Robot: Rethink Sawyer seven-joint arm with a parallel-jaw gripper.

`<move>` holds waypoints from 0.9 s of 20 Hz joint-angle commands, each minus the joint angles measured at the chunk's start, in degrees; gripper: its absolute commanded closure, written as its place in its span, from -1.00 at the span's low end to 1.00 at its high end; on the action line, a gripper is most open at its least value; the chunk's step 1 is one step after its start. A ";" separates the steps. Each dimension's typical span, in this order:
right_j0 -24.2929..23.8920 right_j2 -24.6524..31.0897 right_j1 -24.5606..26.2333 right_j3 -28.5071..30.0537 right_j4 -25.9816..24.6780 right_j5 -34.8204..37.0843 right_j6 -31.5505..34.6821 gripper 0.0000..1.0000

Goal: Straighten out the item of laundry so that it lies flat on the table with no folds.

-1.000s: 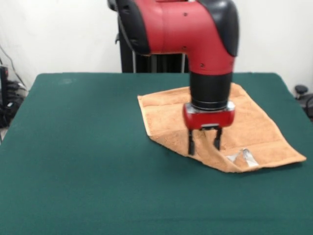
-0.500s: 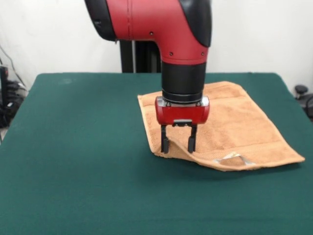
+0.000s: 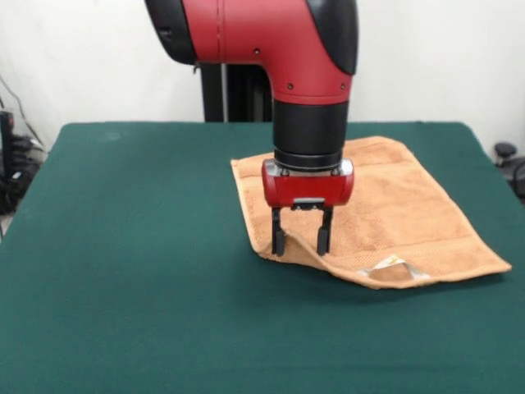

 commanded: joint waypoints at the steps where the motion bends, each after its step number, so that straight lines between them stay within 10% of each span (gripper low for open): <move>1: 2.39 6.31 0.99 0.47 -1.74 8.36 -2.80 -1.00; 18: 0.64 9.95 -15.58 -6.09 4.11 40.98 -8.43 -1.00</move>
